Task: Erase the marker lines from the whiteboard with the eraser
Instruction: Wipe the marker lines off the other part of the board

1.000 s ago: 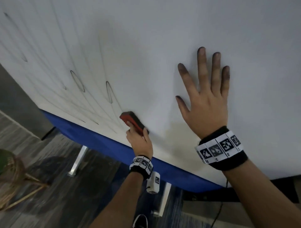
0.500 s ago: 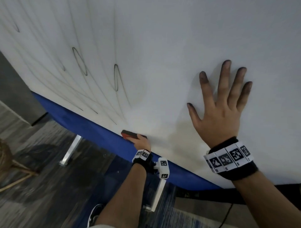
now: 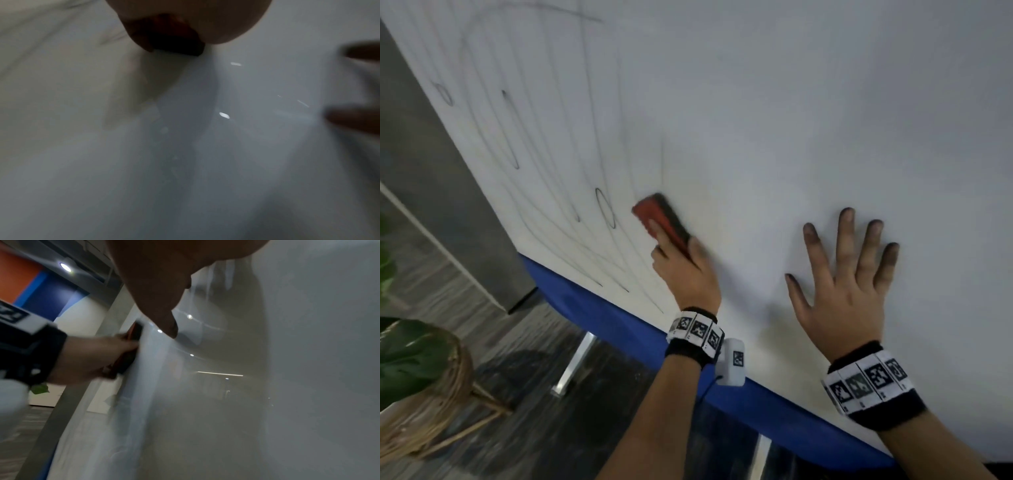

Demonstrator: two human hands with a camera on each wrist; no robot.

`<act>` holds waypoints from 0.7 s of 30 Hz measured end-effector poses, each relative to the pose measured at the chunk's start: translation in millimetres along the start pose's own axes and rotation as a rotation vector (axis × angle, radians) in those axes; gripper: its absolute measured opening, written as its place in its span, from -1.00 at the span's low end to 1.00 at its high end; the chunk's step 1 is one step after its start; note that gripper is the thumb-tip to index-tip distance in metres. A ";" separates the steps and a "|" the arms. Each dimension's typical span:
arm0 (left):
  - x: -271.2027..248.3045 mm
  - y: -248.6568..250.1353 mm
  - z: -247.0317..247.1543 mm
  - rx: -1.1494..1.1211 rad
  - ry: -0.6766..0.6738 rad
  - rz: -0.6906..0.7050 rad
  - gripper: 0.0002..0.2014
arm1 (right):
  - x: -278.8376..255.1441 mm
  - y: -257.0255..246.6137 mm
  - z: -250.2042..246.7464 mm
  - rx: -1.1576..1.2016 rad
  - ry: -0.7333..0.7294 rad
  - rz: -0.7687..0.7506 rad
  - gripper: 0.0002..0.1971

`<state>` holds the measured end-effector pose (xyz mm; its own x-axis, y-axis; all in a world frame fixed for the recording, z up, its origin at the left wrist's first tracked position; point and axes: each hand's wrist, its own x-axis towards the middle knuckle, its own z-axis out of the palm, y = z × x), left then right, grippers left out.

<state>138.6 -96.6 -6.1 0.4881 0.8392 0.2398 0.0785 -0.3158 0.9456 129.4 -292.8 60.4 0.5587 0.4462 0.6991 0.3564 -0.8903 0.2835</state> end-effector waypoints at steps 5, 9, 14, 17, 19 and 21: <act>19.0 -10.5 -8.1 -0.010 -0.010 -0.512 -0.33 | 9.3 -13.6 -16.7 0.025 -0.023 0.015 -0.23; 14.4 47.0 -24.0 -0.039 -0.050 0.072 -0.29 | 43.6 -15.7 -33.8 0.081 0.079 -0.058 -0.36; 66.7 83.2 -34.7 -0.018 0.073 0.166 -0.33 | 92.7 -16.1 -57.6 0.167 0.140 -0.053 -0.36; 87.4 81.3 -40.6 -0.006 0.088 -0.145 -0.32 | 101.9 -14.9 -69.0 0.183 0.125 -0.037 -0.32; 83.1 94.6 -45.4 0.026 0.038 -0.086 -0.31 | 113.6 -13.3 -77.1 0.188 0.136 -0.049 -0.33; 78.1 115.8 -52.6 0.007 -0.014 0.182 -0.30 | 135.2 -11.3 -88.5 0.188 0.170 -0.049 -0.33</act>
<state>140.1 -44.4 133.7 0.5067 0.7616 0.4040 -0.0068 -0.4650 0.8853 134.6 -230.5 209.9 0.4088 0.4527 0.7925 0.5222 -0.8282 0.2037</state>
